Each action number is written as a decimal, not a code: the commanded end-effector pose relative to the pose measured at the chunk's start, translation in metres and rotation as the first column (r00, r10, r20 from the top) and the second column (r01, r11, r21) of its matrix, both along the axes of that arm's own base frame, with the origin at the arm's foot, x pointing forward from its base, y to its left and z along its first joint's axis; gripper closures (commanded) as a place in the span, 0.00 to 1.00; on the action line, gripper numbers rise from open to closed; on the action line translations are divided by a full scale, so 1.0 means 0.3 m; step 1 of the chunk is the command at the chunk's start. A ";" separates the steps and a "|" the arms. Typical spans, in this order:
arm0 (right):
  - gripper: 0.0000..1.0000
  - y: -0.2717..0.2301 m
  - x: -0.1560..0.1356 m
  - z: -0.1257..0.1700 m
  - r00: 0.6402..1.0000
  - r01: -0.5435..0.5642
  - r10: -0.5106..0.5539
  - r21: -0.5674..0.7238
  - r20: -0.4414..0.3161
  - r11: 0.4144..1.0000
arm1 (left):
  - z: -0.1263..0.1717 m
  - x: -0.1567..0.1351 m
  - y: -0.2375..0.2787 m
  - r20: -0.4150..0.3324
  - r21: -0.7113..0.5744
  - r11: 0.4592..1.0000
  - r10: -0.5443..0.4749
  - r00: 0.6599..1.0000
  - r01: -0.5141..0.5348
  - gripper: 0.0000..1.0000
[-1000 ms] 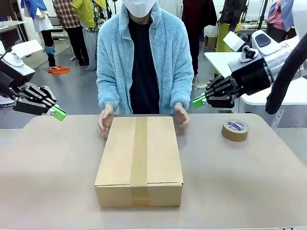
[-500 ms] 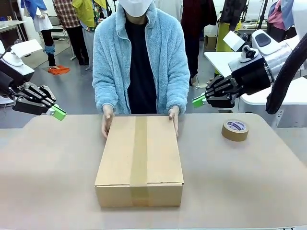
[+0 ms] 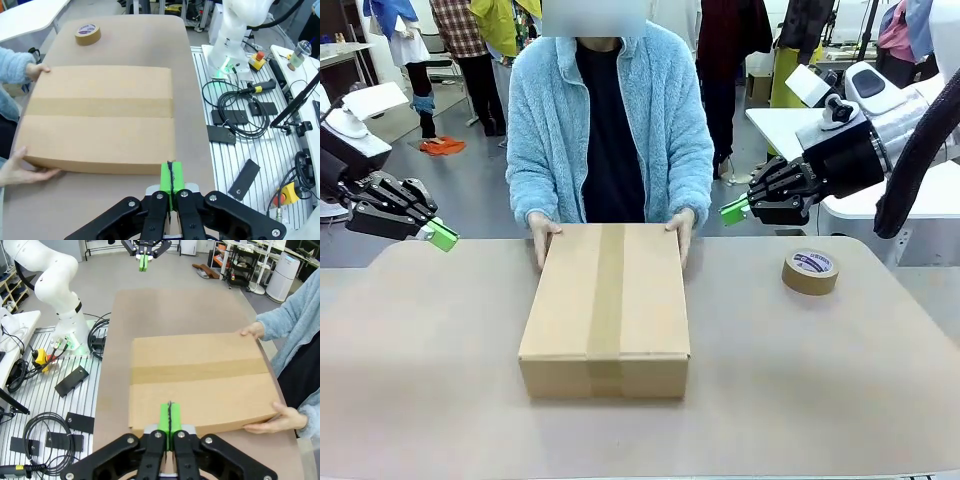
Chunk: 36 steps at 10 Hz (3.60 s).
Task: Wrap the clocks to prevent damage.
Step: After the human seals the box with tape, release both hands from the side flaps of the Package Box.
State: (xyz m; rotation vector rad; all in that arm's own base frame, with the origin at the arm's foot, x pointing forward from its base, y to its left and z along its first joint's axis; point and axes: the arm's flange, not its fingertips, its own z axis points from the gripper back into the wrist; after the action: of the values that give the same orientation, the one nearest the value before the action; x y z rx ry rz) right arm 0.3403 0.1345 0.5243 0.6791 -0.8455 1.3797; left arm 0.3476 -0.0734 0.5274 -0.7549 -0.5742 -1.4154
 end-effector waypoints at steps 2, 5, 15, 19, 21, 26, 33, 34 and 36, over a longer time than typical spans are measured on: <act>0.39 -0.008 -0.039 -0.032 1.000 -0.020 0.020 -0.013 -0.007 1.000 | 0.020 -0.032 0.014 0.011 -0.011 0.999 -0.051 0.999 0.051 0.34; 0.00 -0.004 -0.059 -0.034 1.000 -0.011 0.011 -0.011 -0.003 1.000 | 0.034 -0.027 0.020 0.015 -0.015 0.998 -0.058 0.998 0.058 0.00; 0.00 0.017 -0.051 -0.036 1.000 -0.026 0.026 -0.022 -0.007 0.999 | 0.048 -0.036 0.021 0.013 -0.043 0.998 0.036 0.999 -0.035 0.00; 0.00 0.015 -0.048 -0.036 1.000 -0.018 0.018 -0.032 -0.003 0.999 | 0.032 -0.031 0.021 0.008 -0.023 1.000 -0.018 1.000 0.018 0.00; 0.00 -0.053 -0.008 -0.012 0.999 0.025 -0.032 0.176 0.040 0.984 | 0.096 -0.031 0.085 0.080 -0.311 0.949 0.084 0.993 -0.055 0.00; 0.00 -0.219 0.032 -0.016 0.992 0.102 -0.121 0.306 0.044 0.947 | 0.083 -0.001 0.240 0.033 -0.380 0.905 0.222 0.974 -0.193 0.00; 0.00 -0.324 0.042 0.013 0.979 0.167 -0.195 0.341 0.050 0.925 | 0.065 0.009 0.378 0.040 -0.433 0.848 0.358 0.933 -0.307 0.00; 0.00 -0.324 0.042 0.013 0.979 0.167 -0.195 0.341 0.050 0.925 | 0.065 0.009 0.378 0.040 -0.433 0.848 0.358 0.933 -0.307 0.00; 0.00 -0.324 0.042 0.013 0.979 0.167 -0.195 0.341 0.050 0.925 | 0.065 0.009 0.378 0.040 -0.433 0.848 0.358 0.933 -0.307 0.00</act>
State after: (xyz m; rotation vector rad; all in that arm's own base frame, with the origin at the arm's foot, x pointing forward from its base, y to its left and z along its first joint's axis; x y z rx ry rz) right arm 0.3531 0.0398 0.5270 0.7848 -1.1982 1.1092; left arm 0.3507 0.0398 0.5464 -0.8548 -1.0809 -1.0239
